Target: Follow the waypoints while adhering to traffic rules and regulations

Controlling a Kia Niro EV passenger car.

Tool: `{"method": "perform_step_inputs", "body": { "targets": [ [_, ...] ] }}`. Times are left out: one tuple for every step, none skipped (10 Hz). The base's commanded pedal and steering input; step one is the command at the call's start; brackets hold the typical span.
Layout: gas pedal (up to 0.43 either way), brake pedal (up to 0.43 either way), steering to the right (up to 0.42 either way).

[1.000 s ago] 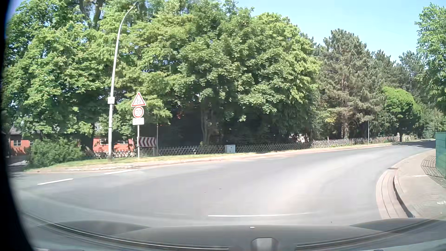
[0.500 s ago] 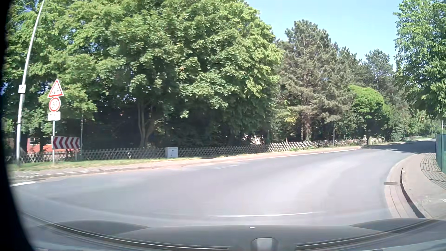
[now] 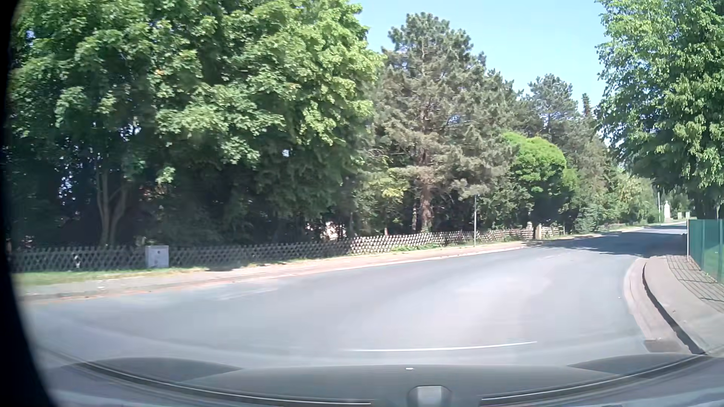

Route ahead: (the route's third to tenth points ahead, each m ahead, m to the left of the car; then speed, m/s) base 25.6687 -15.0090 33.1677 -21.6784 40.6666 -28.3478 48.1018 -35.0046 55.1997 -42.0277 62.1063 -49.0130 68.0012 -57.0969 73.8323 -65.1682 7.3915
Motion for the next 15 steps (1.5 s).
{"method": "perform_step_inputs", "body": {
  "targets": [
    [0.177,0.006,0.22],
    [0.177,0.006,0.22],
    [0.189,0.006,0.219],
    [0.197,0.006,0.218],
    [0.197,0.006,0.217],
    [0.197,0.006,0.216],
    [0.209,0.006,0.214],
    [0.209,0.006,0.209],
    [0.22,0.006,0.201],
    [0.22,0.006,0.192],
    [0.228,0.006,0.182],
    [0.228,0.006,0.169],
    [0.248,0.006,0.159],
    [0.28,0.006,0.153],
    [0.28,0.006,0.146]
  ]
}}
